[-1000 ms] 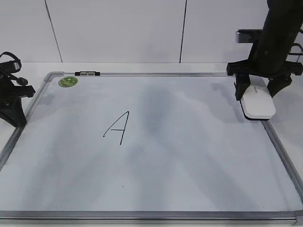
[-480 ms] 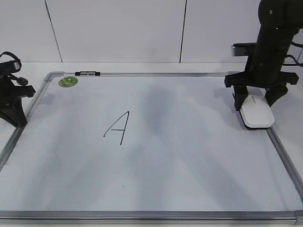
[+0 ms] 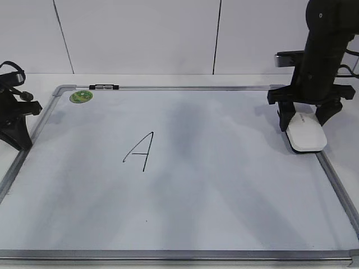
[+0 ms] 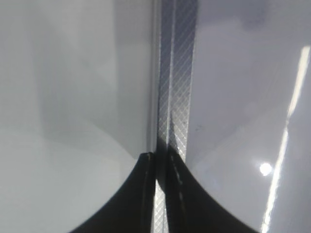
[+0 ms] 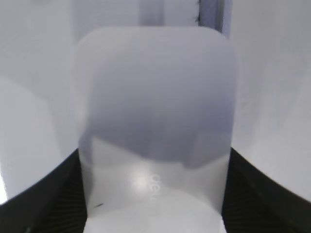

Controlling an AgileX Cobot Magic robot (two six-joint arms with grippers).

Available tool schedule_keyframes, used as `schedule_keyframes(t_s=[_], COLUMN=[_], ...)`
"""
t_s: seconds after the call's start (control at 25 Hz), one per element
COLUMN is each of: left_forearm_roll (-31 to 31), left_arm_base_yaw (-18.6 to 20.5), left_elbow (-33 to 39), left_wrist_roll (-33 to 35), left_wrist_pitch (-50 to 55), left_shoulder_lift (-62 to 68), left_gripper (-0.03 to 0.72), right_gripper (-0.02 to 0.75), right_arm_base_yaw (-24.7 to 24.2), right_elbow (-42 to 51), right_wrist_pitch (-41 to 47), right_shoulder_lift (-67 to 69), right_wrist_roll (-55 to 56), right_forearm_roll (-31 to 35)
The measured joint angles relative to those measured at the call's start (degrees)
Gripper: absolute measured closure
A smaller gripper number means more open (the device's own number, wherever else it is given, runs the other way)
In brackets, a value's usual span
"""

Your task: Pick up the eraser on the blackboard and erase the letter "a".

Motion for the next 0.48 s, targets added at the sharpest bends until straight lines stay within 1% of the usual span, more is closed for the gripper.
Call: schedule_keyframes(t_s=[0.48], left_forearm_roll=[-0.13], left_arm_base_yaw=[0.00], left_elbow=[0.00], left_wrist_roll=[0.13], left_wrist_pitch=[0.00], left_shoulder_lift=[0.00], left_gripper=[0.674], right_gripper=[0.200], right_arm_base_yaw=[0.00], right_elbow=[0.00], right_wrist_pitch=[-0.11], right_shoulder_lift=[3.17], right_wrist_roll=[0.00], right_forearm_roll=[1.07])
